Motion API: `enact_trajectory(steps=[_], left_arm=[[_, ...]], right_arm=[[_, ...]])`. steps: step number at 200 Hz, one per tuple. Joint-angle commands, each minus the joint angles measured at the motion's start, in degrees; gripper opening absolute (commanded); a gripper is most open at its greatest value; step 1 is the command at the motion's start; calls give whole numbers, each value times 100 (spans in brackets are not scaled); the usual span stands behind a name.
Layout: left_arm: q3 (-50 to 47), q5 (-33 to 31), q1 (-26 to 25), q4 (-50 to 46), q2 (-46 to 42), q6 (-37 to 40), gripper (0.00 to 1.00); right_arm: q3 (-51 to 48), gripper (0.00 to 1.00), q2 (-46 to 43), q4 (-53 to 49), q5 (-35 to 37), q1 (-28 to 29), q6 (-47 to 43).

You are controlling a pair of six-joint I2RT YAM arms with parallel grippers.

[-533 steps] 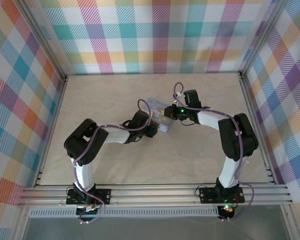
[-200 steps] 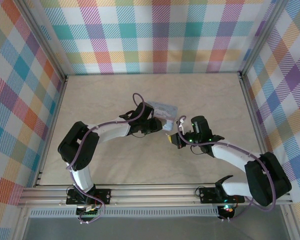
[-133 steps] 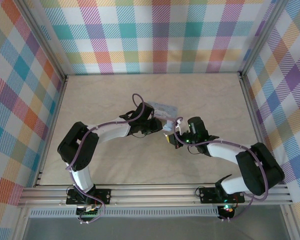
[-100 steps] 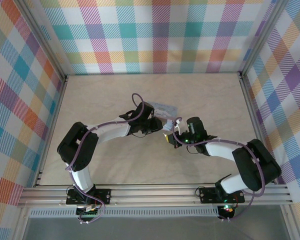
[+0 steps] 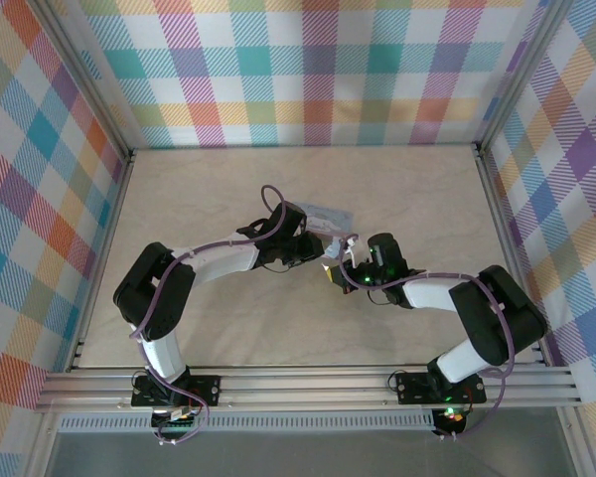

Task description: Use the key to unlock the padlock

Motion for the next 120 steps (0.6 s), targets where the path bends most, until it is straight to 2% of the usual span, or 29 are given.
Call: enact_trajectory(steps=[1, 120], left_arm=[[192, 65, -79, -32, -279, -24, 8], [158, 100, -86, -7, -283, -52, 8]], right_arm=[[30, 2, 76, 236, 21, 34, -129], [45, 2, 120, 540, 40, 25, -169]])
